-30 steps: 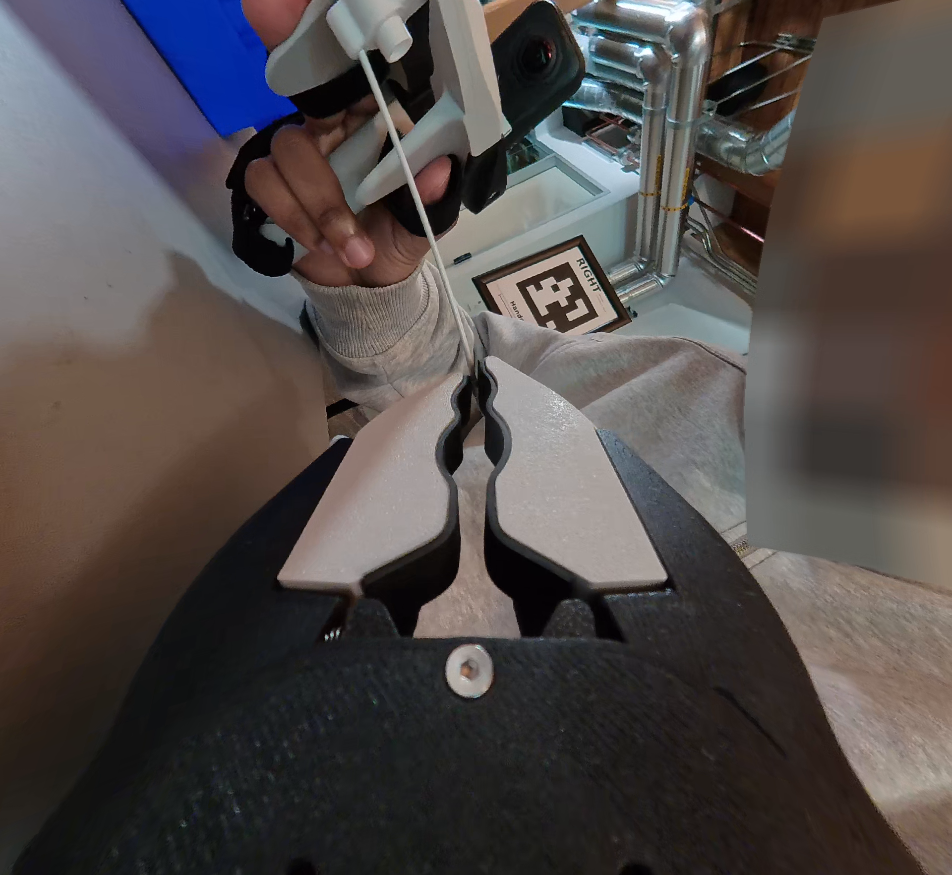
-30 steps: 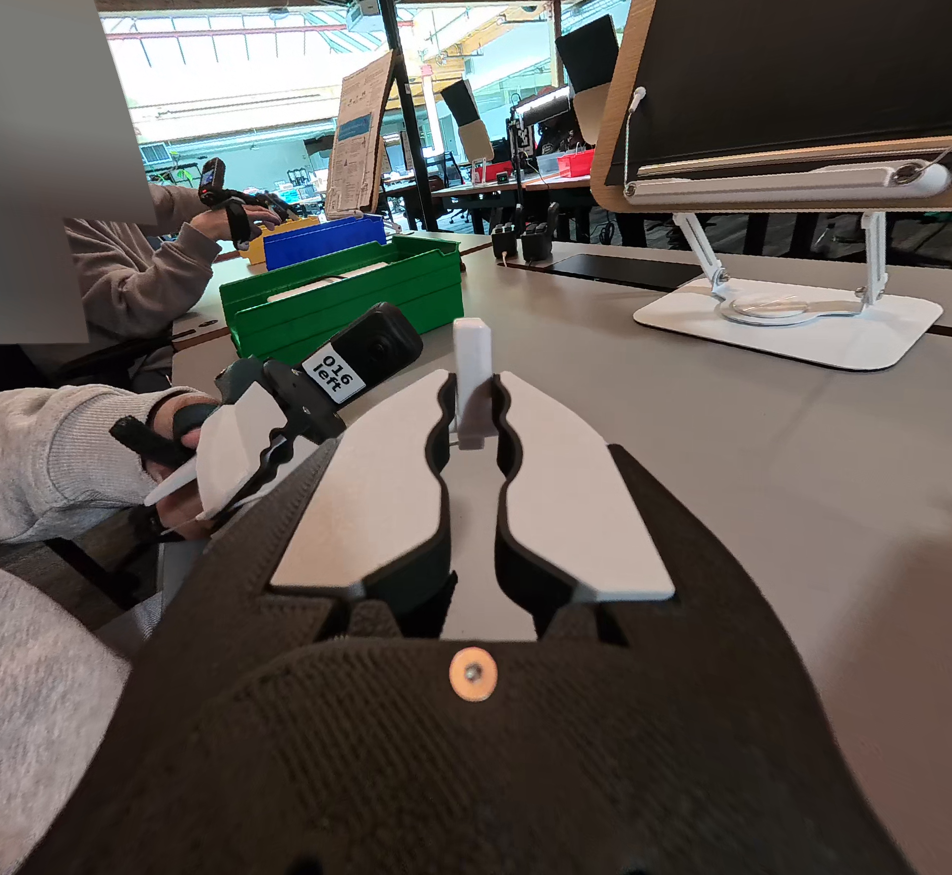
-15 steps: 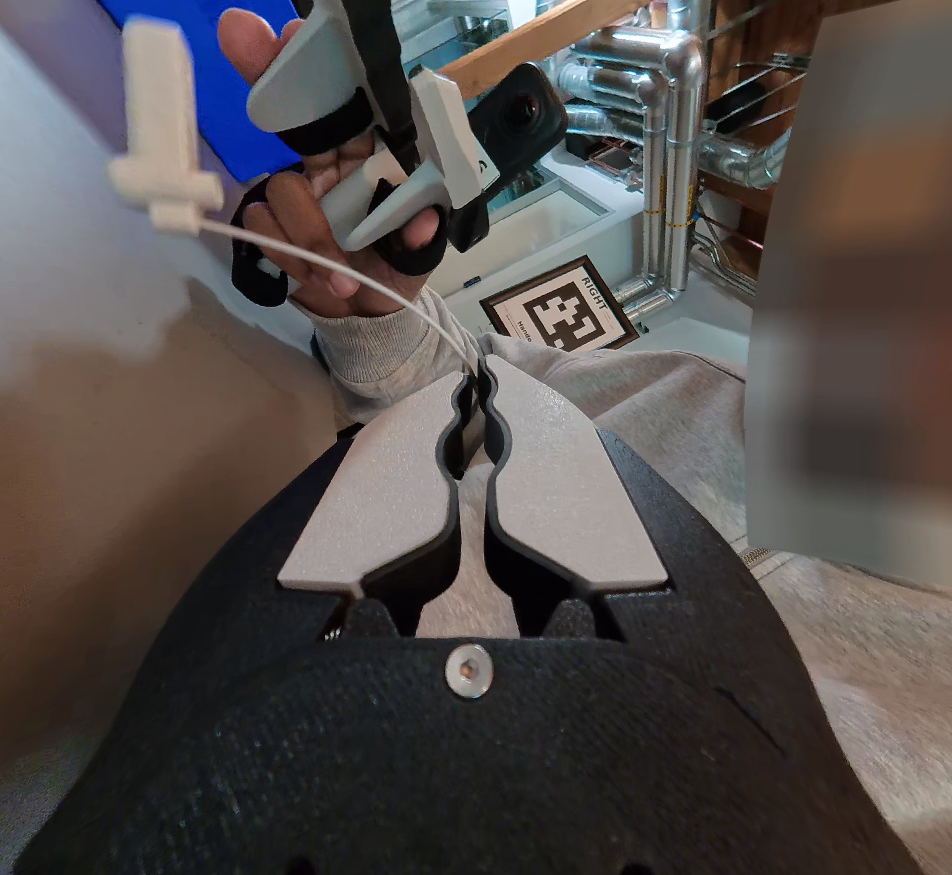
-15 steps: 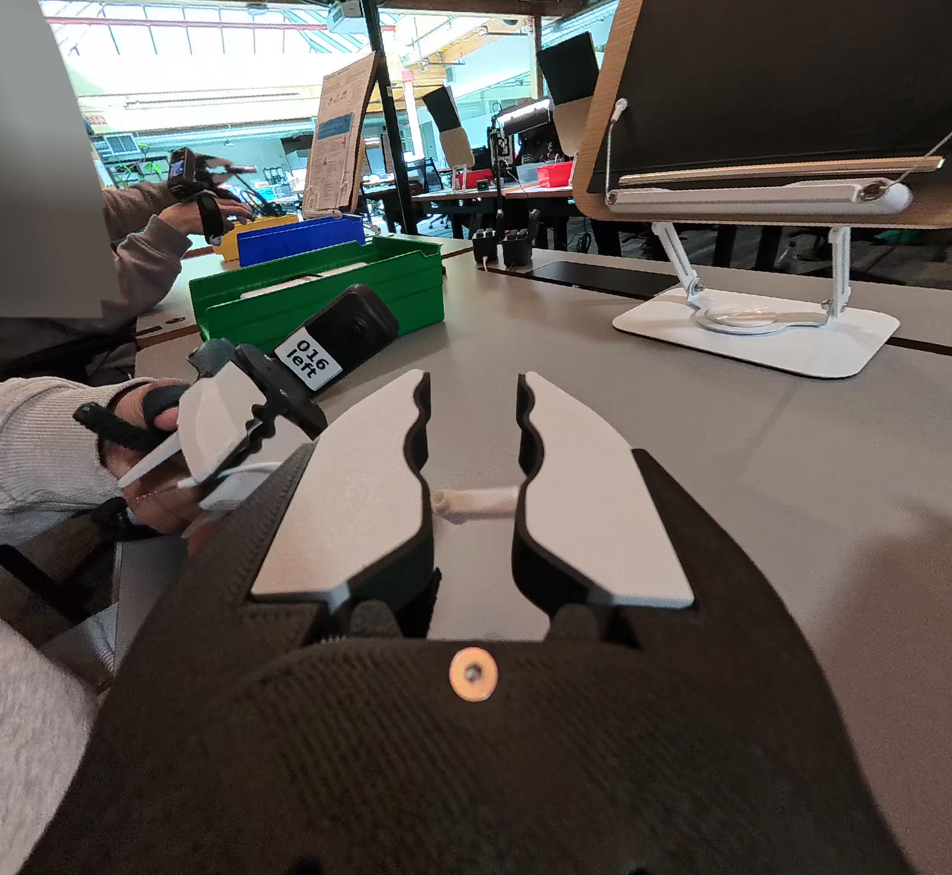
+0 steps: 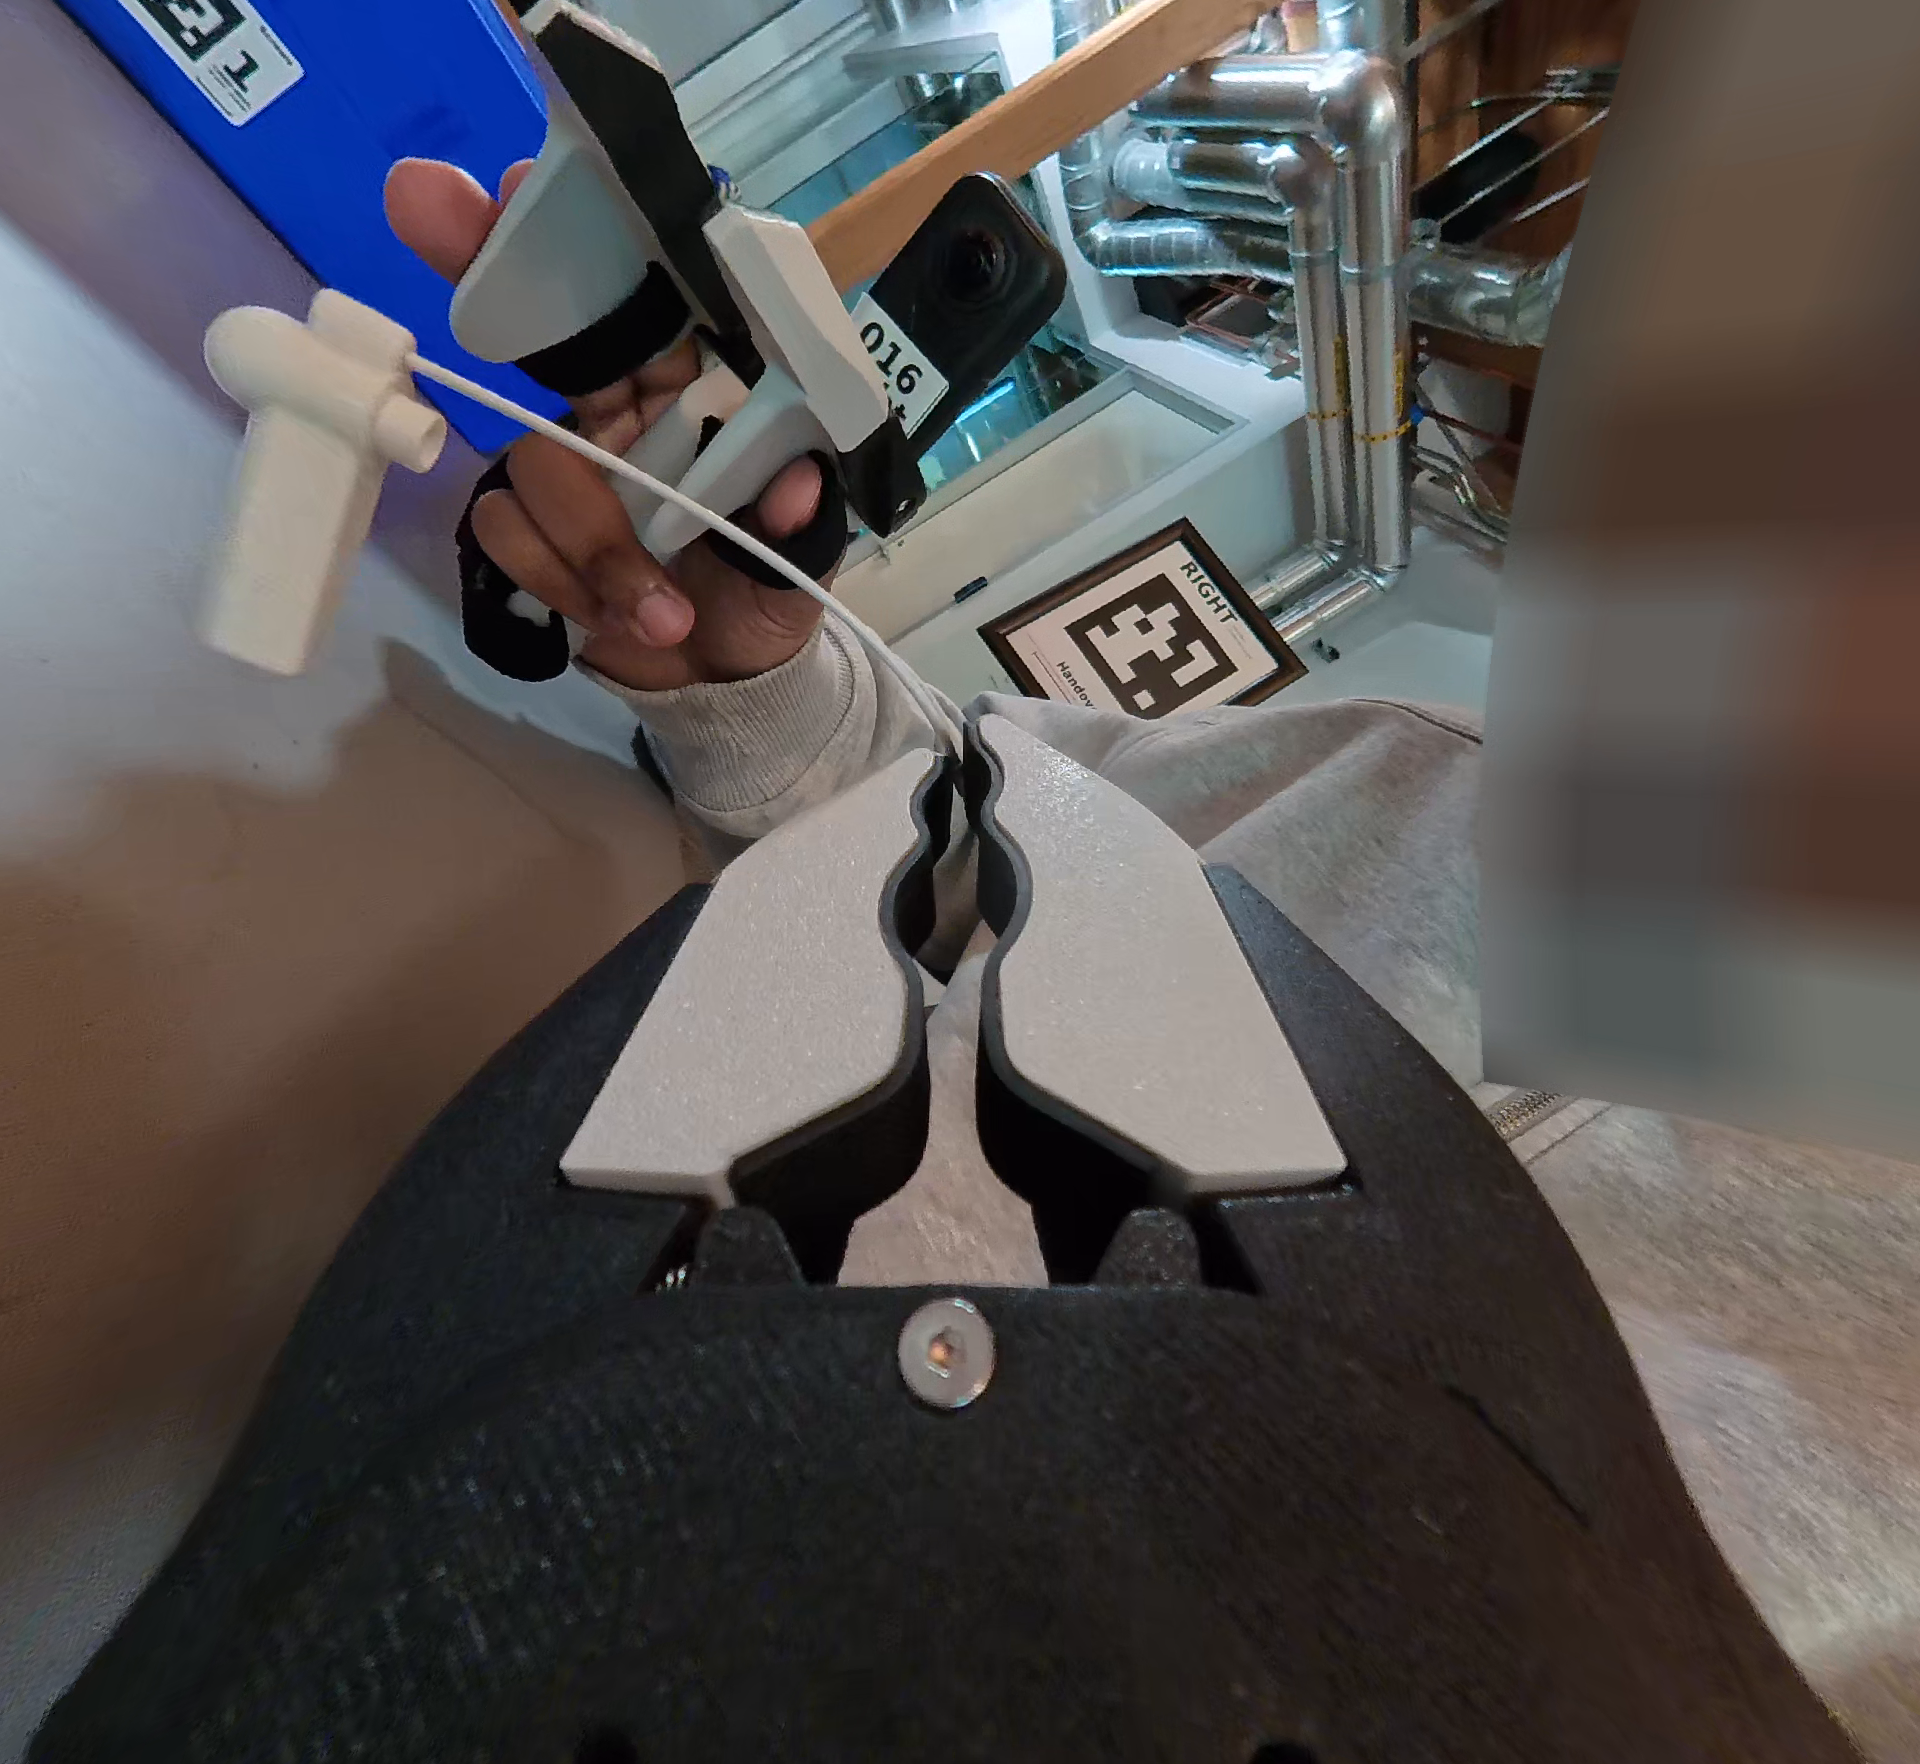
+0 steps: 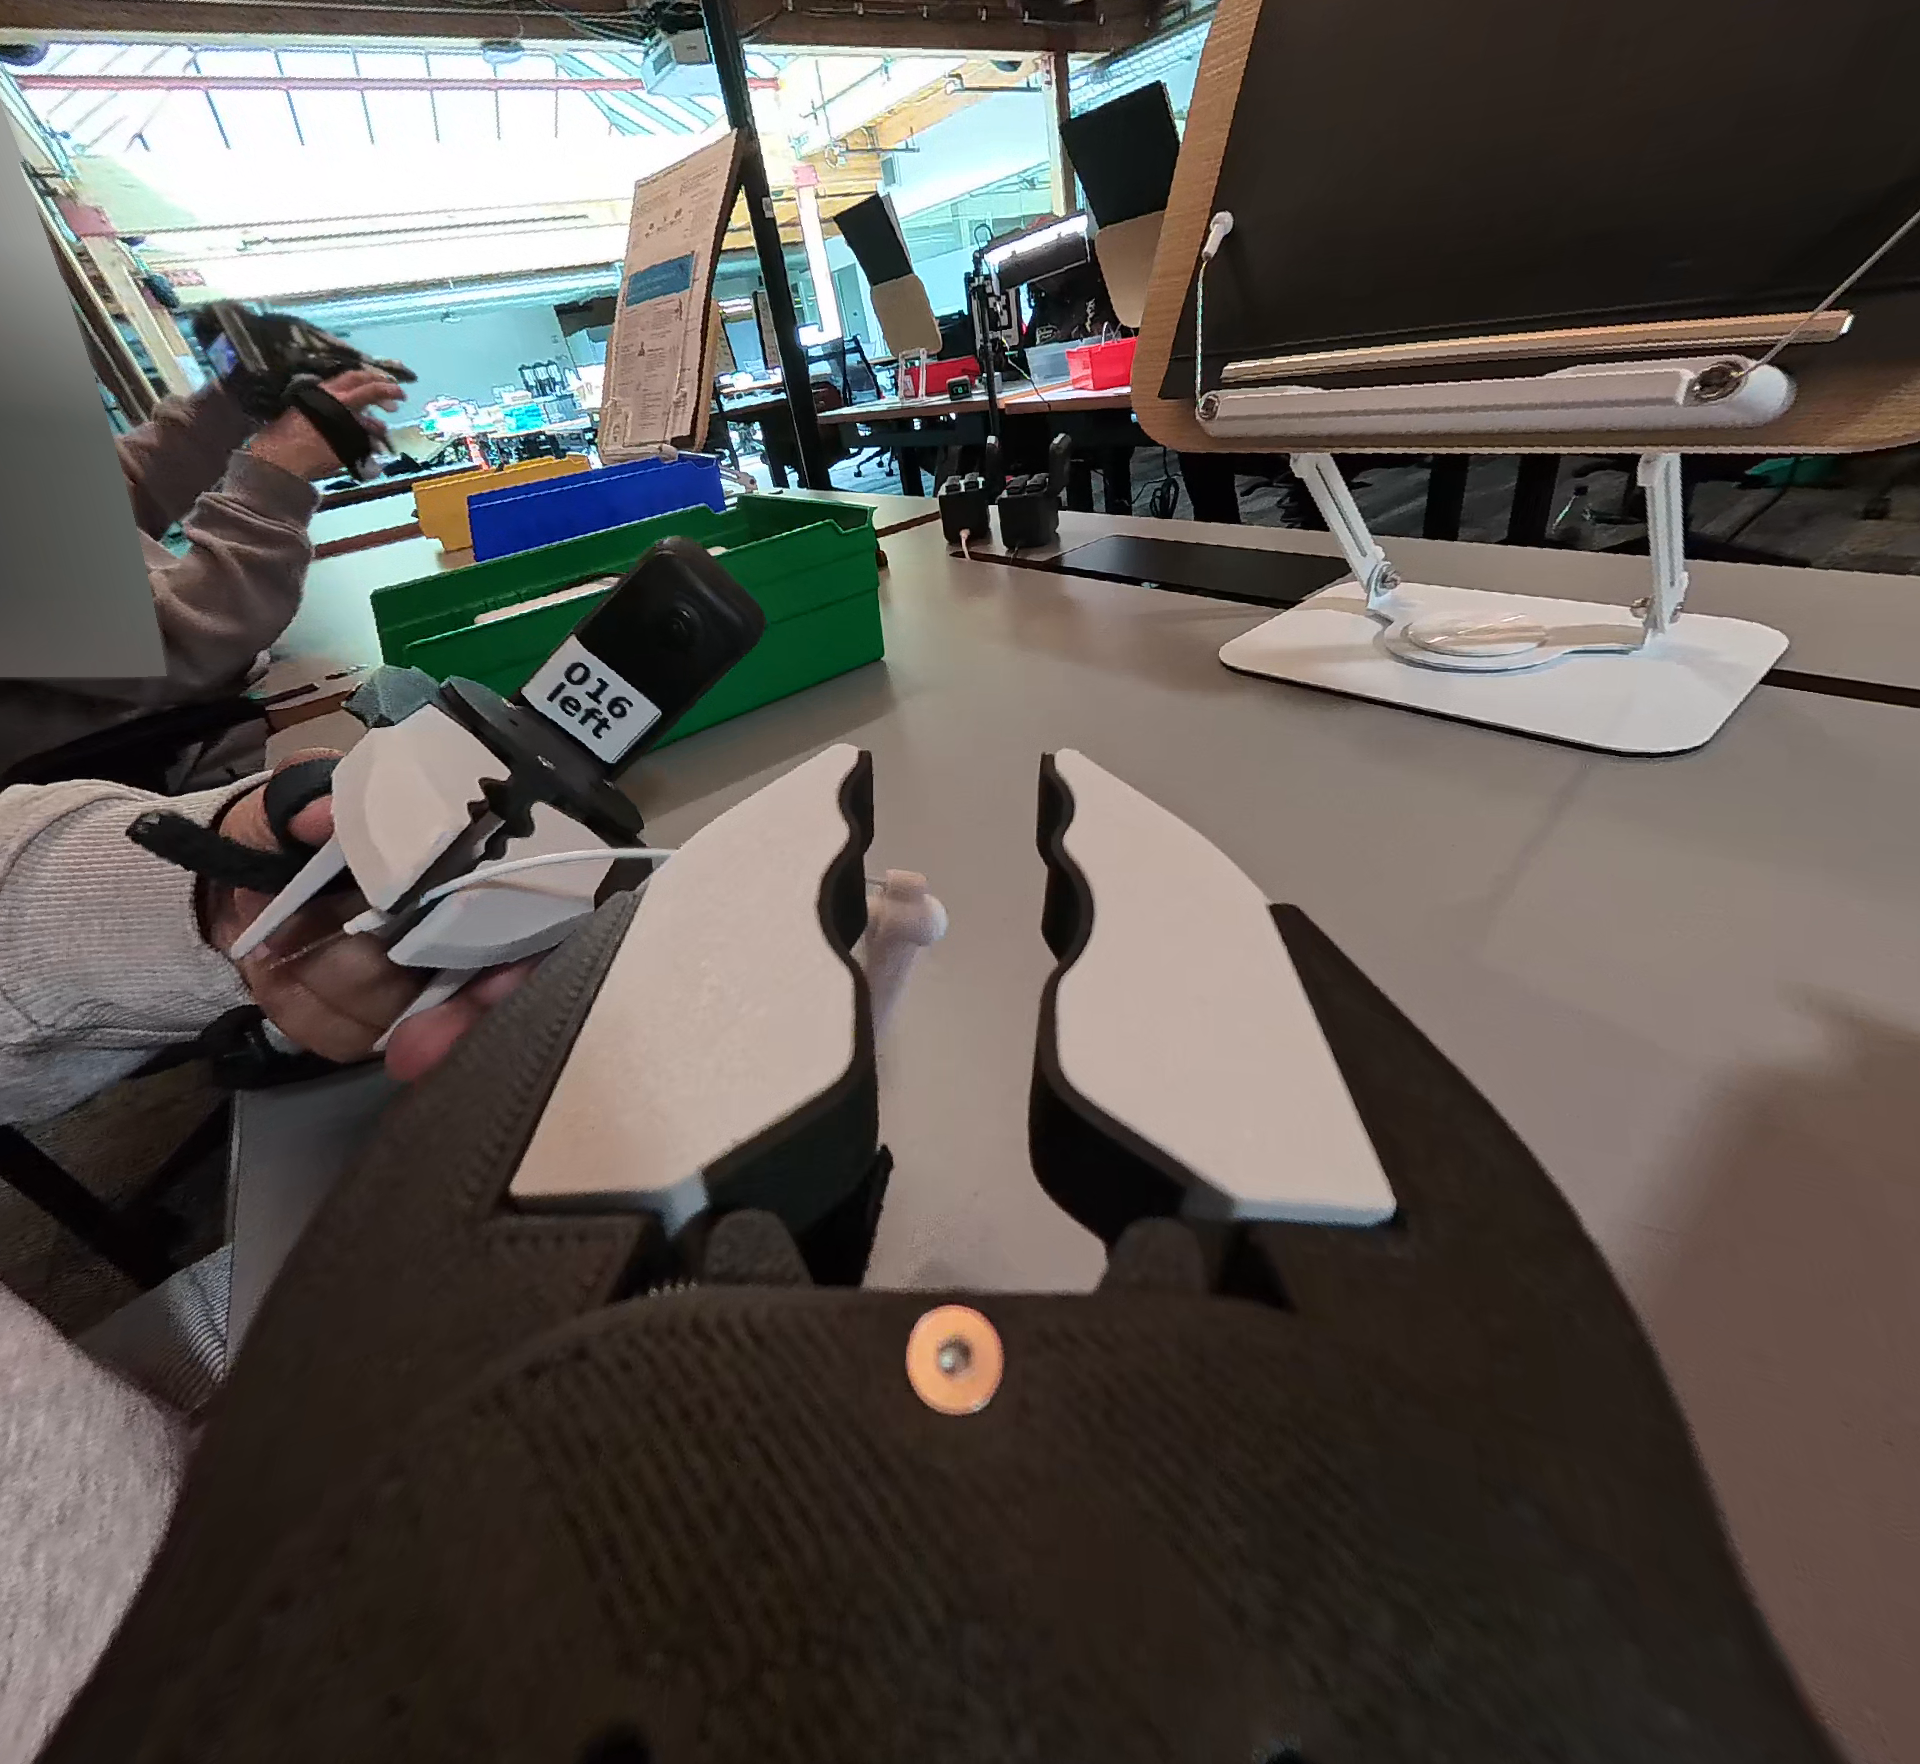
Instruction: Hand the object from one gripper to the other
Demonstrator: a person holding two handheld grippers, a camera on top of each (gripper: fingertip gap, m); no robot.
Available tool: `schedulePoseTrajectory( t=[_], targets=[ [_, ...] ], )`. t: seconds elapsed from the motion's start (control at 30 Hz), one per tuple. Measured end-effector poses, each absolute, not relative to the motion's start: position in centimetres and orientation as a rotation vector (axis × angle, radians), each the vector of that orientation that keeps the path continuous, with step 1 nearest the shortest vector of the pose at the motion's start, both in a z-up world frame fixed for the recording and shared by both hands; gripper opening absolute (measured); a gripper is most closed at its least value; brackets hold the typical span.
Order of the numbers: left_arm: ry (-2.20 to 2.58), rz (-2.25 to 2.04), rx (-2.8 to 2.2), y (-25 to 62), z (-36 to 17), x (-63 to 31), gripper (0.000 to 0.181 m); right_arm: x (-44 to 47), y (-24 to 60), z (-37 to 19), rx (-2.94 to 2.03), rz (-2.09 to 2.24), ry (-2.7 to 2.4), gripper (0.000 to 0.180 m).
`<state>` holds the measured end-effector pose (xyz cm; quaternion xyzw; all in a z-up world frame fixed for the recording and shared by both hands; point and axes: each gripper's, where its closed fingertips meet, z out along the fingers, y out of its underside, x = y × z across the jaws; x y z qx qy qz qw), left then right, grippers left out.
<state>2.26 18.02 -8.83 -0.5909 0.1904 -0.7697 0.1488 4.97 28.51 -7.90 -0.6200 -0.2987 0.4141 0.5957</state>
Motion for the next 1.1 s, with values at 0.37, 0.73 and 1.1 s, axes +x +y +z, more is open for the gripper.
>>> schedulePoseTrajectory(
  t=[0.37, 0.73, 1.1],
  targets=[
    [0.684, -1.998, -1.680, 18.0, -9.0, 2.5, 0.003, 4.7, 28.3, -8.3, -1.483, 1.080, -0.680, 0.023],
    [0.713, -1.820, -1.662, 19.0, -9.2, 2.2, 0.004, 1.2, 23.3, -9.1, -1.649, 1.957, -0.653, 0.020],
    [0.815, -1.723, -1.732, 18.4, -10.8, 3.2, 0.003, 1.3, 23.4, -8.2, -1.615, 2.104, -0.533, 0.002]
  ],
)
